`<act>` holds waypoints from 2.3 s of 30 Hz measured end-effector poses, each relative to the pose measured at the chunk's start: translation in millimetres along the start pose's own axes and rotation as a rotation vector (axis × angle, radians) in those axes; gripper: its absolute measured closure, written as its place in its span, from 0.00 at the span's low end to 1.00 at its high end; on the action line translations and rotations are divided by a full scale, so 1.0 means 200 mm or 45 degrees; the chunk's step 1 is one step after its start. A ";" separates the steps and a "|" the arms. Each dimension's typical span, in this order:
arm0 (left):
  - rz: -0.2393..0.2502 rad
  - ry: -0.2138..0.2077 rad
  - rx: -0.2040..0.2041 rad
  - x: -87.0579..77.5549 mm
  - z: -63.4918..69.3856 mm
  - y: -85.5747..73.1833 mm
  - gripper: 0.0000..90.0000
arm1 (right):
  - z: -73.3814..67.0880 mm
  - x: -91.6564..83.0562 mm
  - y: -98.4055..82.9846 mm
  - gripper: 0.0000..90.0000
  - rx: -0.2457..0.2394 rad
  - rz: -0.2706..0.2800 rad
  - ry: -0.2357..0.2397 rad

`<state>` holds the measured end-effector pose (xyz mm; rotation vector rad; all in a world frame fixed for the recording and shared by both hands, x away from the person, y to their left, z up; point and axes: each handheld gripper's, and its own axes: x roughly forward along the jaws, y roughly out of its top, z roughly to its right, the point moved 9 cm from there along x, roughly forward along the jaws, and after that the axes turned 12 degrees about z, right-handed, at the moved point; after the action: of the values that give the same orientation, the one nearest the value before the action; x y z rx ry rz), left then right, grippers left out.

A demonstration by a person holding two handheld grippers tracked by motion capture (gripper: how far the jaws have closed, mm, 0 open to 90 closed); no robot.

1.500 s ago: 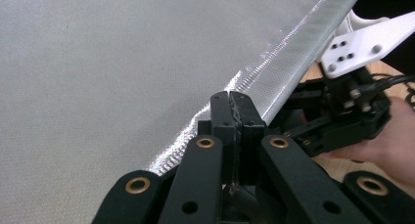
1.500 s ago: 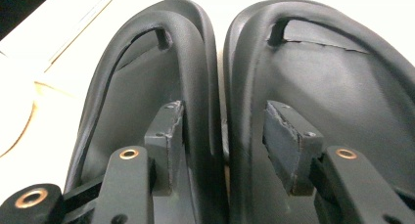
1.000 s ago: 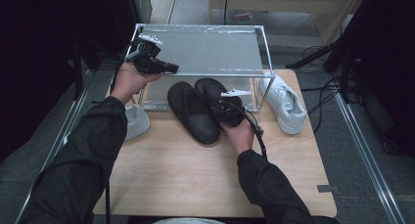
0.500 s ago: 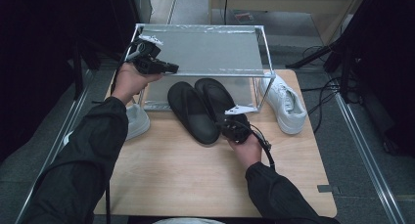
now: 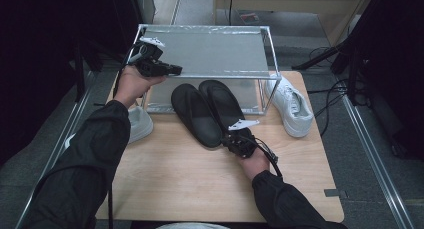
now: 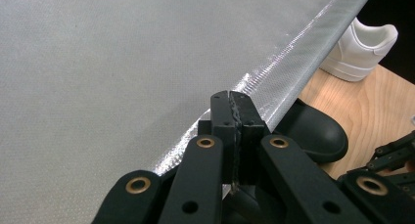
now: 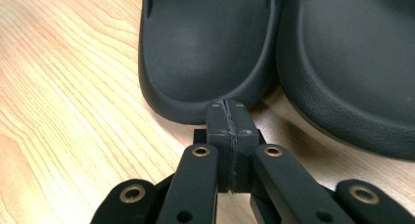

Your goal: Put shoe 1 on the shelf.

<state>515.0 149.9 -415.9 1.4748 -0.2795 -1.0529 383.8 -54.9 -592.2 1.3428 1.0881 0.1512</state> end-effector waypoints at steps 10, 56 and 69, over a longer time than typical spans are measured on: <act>-0.001 0.011 0.011 0.00 0.00 0.00 1.00 | -0.02 0.01 0.00 1.00 0.024 -0.004 0.022; 0.009 0.019 -0.009 0.00 0.00 0.00 1.00 | -0.22 0.32 0.24 1.00 -0.033 0.097 0.062; 0.002 0.027 -0.007 0.00 0.00 0.00 1.00 | -0.24 0.42 0.33 1.00 0.036 0.138 0.062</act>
<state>514.6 149.6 -416.5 1.4798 -0.2626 -1.0359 427.9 52.7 -575.0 1.4304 1.0622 0.2503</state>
